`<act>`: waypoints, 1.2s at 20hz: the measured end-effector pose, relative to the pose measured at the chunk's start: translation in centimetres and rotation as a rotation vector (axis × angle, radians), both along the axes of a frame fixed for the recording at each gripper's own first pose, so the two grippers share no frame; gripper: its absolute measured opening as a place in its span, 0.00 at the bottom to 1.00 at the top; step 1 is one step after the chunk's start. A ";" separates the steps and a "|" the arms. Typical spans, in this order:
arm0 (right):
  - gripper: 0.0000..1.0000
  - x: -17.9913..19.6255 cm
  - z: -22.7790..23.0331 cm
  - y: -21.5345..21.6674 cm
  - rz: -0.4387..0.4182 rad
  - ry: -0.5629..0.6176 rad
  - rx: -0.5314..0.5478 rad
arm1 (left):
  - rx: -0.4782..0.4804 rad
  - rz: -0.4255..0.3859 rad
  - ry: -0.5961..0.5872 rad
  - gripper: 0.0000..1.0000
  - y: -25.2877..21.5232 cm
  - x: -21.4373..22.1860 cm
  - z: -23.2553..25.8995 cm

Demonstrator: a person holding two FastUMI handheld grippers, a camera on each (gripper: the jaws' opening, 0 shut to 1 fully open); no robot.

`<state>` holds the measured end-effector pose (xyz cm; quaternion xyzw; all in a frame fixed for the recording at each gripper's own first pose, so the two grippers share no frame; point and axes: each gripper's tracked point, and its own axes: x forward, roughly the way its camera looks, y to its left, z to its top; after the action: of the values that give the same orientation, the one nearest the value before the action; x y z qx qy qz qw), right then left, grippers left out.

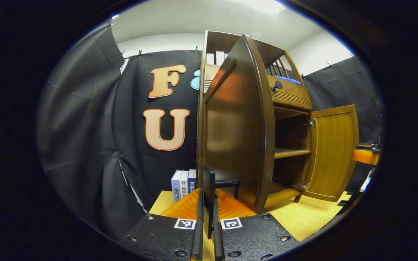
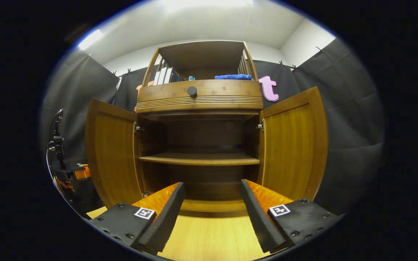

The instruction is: Open the right door of the double-door shoe cabinet with the right hand, and open the left door with the left hand.

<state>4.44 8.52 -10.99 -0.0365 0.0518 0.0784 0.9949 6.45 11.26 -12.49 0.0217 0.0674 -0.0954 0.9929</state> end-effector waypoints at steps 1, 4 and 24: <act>0.92 -0.1 0.1 -0.1 -0.006 -0.002 -0.005 | 0.005 -0.031 -0.009 0.12 -0.2 0.1 -0.1; 0.93 -0.4 -0.1 -0.5 -0.017 0.008 -0.003 | -0.003 -0.104 -0.025 0.13 -0.1 0.3 -0.3; 0.98 1.7 1.2 -4.1 0.016 -0.005 0.024 | -0.026 0.146 -0.003 0.07 2.4 -9.7 0.3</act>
<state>6.13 4.42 -9.77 -0.0253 0.0481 0.0871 0.9947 -3.21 13.66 -12.17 0.0042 0.0663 -0.0236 0.9975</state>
